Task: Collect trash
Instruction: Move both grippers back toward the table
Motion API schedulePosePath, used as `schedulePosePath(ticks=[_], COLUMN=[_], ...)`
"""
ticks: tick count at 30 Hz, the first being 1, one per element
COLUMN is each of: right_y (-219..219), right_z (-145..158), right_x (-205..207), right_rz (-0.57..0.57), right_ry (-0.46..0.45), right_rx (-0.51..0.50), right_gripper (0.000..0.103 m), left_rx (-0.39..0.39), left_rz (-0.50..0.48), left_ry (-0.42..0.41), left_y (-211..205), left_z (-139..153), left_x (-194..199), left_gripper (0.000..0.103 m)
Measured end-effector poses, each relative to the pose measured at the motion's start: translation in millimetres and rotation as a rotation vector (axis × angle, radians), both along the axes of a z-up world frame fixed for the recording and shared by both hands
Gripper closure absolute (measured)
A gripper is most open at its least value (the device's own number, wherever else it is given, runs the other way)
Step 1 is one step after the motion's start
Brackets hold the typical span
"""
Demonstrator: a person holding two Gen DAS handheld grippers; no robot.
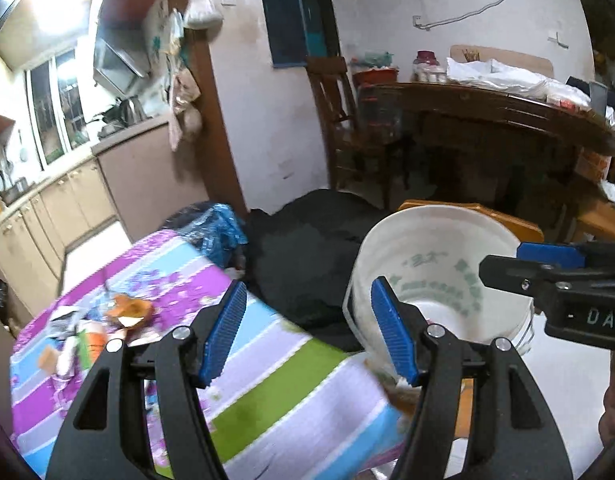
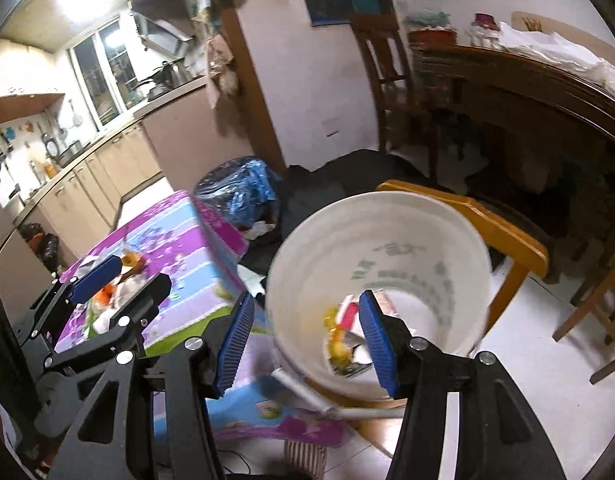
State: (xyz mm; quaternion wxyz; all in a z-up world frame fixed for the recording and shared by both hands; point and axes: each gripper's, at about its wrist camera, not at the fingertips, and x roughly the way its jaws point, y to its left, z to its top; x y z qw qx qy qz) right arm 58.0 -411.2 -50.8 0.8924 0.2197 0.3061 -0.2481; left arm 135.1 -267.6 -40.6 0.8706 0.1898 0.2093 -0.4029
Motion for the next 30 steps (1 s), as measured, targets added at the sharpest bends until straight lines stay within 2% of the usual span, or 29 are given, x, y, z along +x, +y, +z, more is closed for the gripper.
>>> schedulePosePath(ticks=[5,8,17,25,30], right_y=[26.6,39.4,87.5,136.8,157.3], right_z=[-7.0,-13.5,-41.8,-60.1,-68.7], right_x=[13.0,22.6,68.6,111.2,133.5], right_rz=[0.052,0.087,0.223,0.362,0.433], right_ry=[0.016,0.022,0.059,0.086,0.077], right_rx=[-0.003,0.009,0.062,0.054,0.06], right_gripper=[0.047,0.047,0.047,0.047,0.047], left_rx=[-0.011,-0.013,0.023,0.04,0.024], left_rz=[0.057,0.11,0.341,0.534,0.635], left_ry=[-0.013,0.007,0.029,0.108,0.164], left_y=[37.4,64.1,153.2,224.0,260.7], left_z=[-0.2,-3.1,-25.2,-47.0,-58.2], left_x=[4.8,15.4,50.3,82.7,99.9], left_gripper=[0.034,0.032,0.027,0.026,0.022])
